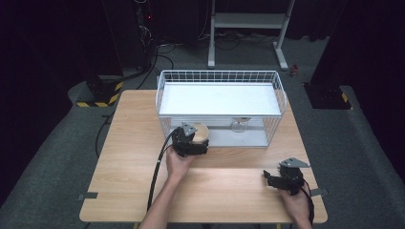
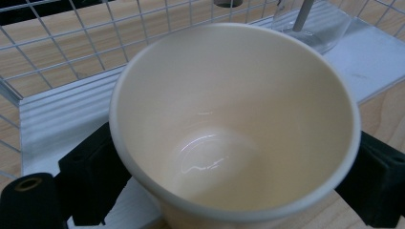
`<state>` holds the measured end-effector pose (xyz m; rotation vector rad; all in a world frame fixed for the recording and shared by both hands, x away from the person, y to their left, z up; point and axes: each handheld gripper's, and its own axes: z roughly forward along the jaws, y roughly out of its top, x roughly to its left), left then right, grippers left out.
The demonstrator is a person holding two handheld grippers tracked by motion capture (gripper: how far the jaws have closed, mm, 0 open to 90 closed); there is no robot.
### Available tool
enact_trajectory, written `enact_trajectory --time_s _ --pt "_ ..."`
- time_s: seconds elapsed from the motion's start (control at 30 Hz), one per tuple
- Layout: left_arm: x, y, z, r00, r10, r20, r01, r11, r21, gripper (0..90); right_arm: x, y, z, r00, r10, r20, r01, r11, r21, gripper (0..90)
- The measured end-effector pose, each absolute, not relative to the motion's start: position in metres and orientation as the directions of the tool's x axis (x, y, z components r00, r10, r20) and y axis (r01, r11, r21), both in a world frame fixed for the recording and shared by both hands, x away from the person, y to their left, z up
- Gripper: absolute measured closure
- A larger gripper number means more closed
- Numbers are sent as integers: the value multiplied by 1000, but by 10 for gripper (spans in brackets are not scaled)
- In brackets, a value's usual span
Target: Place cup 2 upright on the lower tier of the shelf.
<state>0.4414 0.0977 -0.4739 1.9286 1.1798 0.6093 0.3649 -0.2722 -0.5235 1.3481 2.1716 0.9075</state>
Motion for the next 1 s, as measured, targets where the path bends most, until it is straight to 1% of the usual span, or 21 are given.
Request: enact_trajectory --time_s 0.73,1.0 --pt "453 90 -481 412 910 42 487 -259 834 89 365 -272 -524 -437 900 -14 621 313 719 227" --pt "453 93 -479 422 906 9 500 -241 831 84 365 -272 -523 -435 901 -14 622 311 718 227"
